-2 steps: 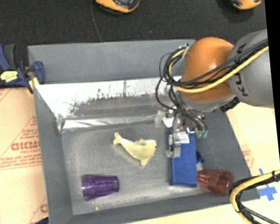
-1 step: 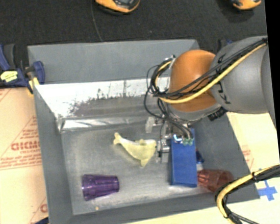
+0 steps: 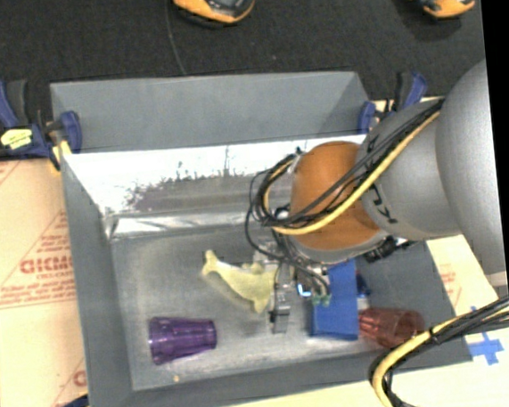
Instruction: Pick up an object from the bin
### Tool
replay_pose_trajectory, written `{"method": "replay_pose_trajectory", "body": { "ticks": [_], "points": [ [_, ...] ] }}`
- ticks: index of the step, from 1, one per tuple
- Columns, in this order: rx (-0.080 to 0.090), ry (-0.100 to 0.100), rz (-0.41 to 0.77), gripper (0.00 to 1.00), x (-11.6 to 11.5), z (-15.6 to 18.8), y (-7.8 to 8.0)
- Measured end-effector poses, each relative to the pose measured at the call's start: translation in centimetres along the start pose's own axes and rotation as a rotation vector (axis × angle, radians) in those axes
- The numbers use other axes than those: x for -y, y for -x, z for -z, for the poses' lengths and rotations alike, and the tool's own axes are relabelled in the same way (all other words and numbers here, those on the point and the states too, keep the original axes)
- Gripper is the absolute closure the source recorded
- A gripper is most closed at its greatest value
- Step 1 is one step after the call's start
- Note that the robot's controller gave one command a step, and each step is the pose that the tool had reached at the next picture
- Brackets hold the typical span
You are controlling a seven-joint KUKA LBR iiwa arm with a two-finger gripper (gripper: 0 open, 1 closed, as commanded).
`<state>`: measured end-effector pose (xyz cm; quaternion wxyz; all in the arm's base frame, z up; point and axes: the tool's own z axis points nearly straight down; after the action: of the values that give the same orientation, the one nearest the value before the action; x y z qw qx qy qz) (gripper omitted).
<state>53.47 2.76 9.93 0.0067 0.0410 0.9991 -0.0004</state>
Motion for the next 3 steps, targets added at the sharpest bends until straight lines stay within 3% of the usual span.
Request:
{"method": "replay_pose_trajectory", "body": {
  "ticks": [1, 2, 3],
  "points": [
    [0.006, 0.001, -0.082, 1.00, 1.41, -2.93, 3.72],
    [0.006, 0.001, -0.081, 1.00, 1.40, -2.93, 3.72],
    [0.006, 0.001, -0.302, 1.00, 0.41, -2.92, 3.31]
  ]
}}
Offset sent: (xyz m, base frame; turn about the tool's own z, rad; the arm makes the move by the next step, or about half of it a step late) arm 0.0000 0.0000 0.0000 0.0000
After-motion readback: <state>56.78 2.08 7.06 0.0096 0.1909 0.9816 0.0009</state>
